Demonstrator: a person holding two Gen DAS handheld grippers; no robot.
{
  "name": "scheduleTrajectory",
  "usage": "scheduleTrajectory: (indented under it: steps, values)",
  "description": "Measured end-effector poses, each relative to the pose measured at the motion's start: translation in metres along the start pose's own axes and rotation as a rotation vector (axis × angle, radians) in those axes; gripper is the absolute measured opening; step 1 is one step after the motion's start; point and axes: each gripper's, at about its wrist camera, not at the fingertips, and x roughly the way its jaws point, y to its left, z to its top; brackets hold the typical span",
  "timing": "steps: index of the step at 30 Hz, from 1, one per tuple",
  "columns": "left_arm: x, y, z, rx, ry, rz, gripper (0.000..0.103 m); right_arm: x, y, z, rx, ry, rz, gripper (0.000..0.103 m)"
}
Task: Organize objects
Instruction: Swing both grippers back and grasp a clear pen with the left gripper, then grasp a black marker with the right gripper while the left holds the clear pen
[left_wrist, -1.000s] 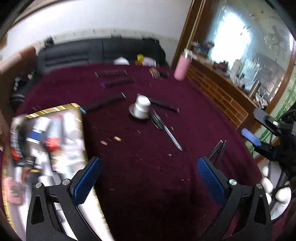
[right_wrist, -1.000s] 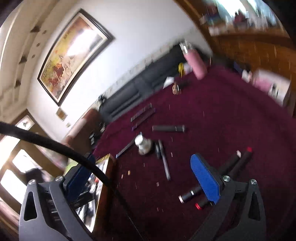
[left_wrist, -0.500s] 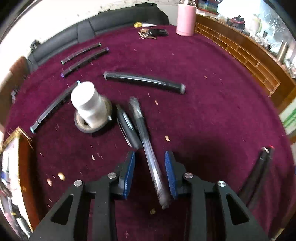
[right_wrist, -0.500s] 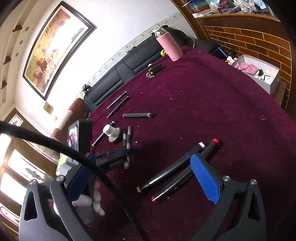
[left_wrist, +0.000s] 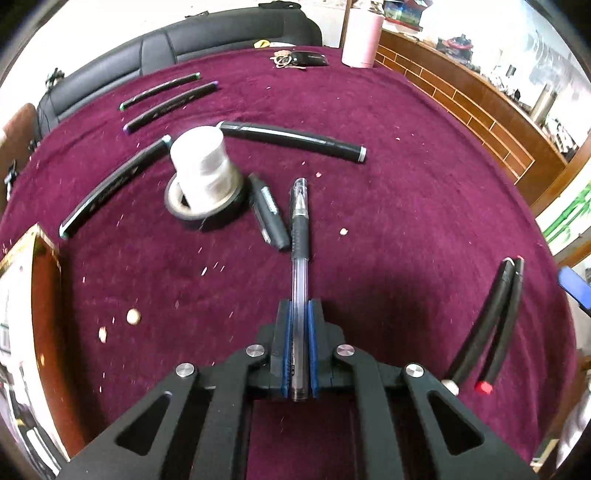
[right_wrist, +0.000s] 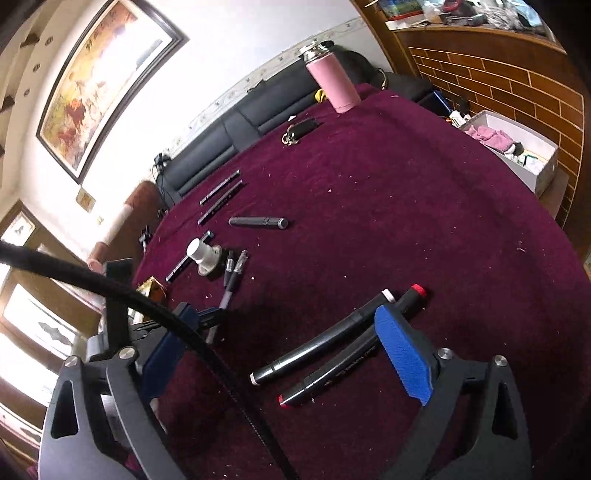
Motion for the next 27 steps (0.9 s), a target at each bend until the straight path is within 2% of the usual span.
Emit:
scheduleTrajectory:
  steps: [6,10,13,14,15,16,21,27]
  values:
    - [-0.023,0.015,-0.020,-0.029,-0.026,-0.019,0.006,0.024,0.028,0.023,-0.144,0.065,-0.065,0.096]
    - [-0.026,0.022,-0.034,-0.045,-0.022,-0.022,0.006,0.073,0.051,0.058,-0.263,0.143,-0.109,0.094]
    - [-0.020,0.027,-0.038,-0.060,-0.002,-0.031,0.006,0.132,0.068,0.076,-0.353,0.254,-0.151,0.084]
    - [-0.020,0.028,-0.039,-0.066,-0.004,-0.036,0.006,0.152,0.073,0.079,-0.393,0.287,-0.177,0.073]
    - [-0.019,0.028,-0.038,-0.062,-0.003,-0.034,0.006,0.172,0.077,0.083,-0.422,0.321,-0.208,0.066]
    - [-0.019,0.028,-0.036,-0.060,0.002,-0.031,0.006,0.190,0.078,0.086,-0.435,0.350,-0.231,0.065]
    - [-0.013,0.034,-0.027,-0.054,0.004,-0.040,0.006,0.237,0.080,0.101,-0.452,0.385,-0.278,0.065]
    - [-0.005,0.030,-0.016,-0.056,-0.024,-0.028,0.011,0.270,0.084,0.112,-0.478,0.430,-0.303,0.065]
